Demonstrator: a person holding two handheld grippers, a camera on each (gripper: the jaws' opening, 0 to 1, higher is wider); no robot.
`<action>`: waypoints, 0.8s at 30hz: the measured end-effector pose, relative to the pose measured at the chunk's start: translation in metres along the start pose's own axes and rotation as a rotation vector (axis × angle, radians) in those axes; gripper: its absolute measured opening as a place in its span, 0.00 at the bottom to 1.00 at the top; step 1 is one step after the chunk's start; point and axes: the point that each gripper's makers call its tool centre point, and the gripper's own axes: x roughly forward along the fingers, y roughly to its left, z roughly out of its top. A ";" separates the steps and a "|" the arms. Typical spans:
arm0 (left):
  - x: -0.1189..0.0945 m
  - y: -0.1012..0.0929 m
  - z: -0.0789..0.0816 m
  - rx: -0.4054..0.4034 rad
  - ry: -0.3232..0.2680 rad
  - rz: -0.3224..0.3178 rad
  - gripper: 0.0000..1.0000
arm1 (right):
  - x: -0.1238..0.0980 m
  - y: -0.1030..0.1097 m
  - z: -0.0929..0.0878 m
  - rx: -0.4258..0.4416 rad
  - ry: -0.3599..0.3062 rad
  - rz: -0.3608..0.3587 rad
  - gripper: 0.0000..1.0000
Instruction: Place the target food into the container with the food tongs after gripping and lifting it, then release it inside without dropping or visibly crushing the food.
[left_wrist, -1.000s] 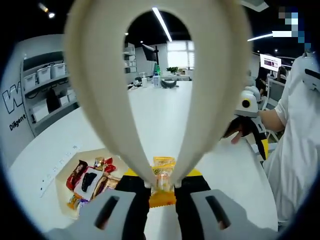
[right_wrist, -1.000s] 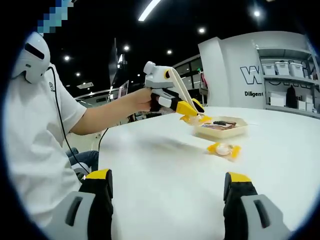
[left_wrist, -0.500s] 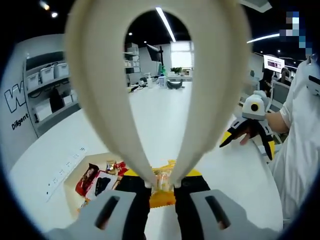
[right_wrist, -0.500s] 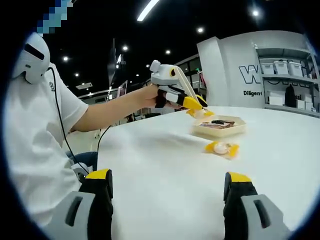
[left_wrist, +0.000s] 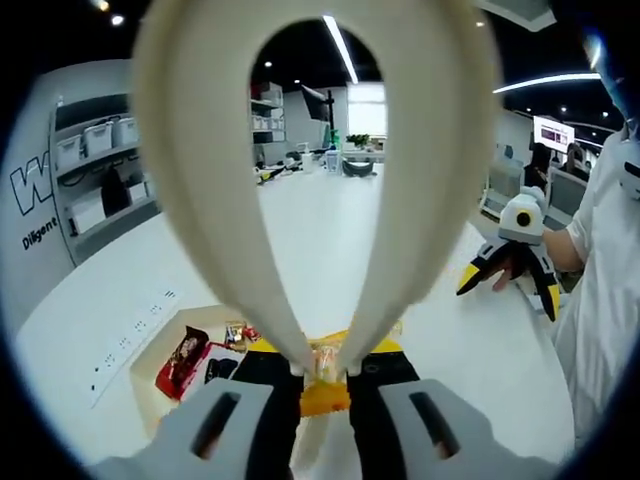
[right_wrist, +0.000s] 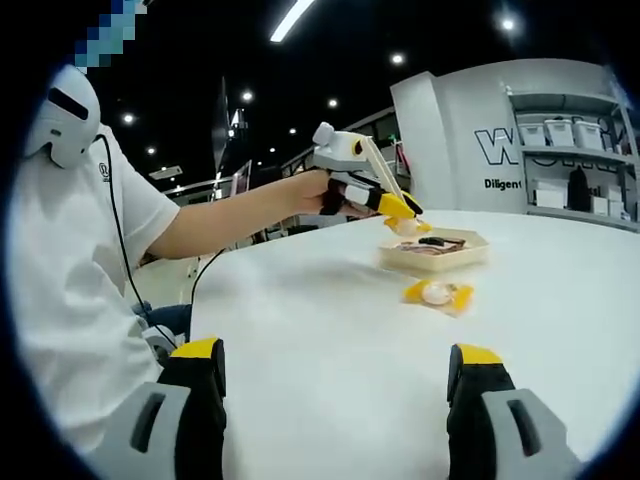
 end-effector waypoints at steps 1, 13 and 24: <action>0.000 0.001 0.000 -0.001 0.000 0.000 0.14 | 0.000 0.000 0.000 0.001 0.000 0.000 0.92; 0.000 -0.006 0.000 0.001 0.000 -0.017 0.14 | 0.002 -0.002 0.000 0.002 0.002 0.001 0.92; -0.001 -0.030 -0.015 0.000 0.020 -0.067 0.14 | 0.003 0.000 0.000 0.001 0.004 0.006 0.92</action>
